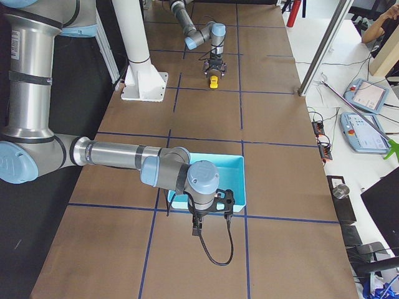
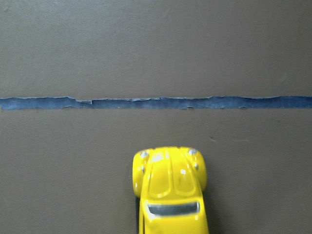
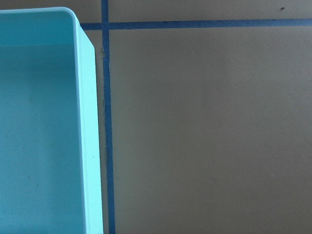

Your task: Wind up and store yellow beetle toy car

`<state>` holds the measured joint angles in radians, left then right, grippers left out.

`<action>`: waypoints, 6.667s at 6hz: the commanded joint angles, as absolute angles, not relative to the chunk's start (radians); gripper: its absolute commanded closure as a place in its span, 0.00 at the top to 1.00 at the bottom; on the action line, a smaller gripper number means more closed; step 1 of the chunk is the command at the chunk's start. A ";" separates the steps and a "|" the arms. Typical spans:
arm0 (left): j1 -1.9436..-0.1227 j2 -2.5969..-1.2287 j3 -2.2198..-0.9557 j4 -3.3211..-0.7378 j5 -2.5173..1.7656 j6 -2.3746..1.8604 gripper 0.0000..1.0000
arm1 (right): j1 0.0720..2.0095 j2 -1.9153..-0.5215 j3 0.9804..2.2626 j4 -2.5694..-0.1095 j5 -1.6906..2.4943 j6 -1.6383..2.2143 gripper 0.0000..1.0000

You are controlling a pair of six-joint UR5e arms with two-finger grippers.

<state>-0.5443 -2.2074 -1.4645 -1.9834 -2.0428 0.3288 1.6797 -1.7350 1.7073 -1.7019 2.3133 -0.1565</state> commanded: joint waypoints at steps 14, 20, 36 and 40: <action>-0.800 -2.281 -1.512 -1.467 -2.034 0.382 1.00 | 1.680 -1.741 1.729 -1.700 2.330 -0.173 1.00; -1.194 -1.981 -1.516 -1.433 -2.145 0.390 1.00 | 1.245 -1.738 1.919 -1.387 2.315 -0.225 1.00; -1.654 -1.706 -1.471 -1.447 -2.339 -0.078 1.00 | 0.790 -1.546 1.812 -1.361 1.974 -0.680 1.00; -1.652 -1.706 -1.471 -1.450 -2.344 -0.074 1.00 | 0.790 -1.507 1.772 -1.361 1.968 -0.669 0.99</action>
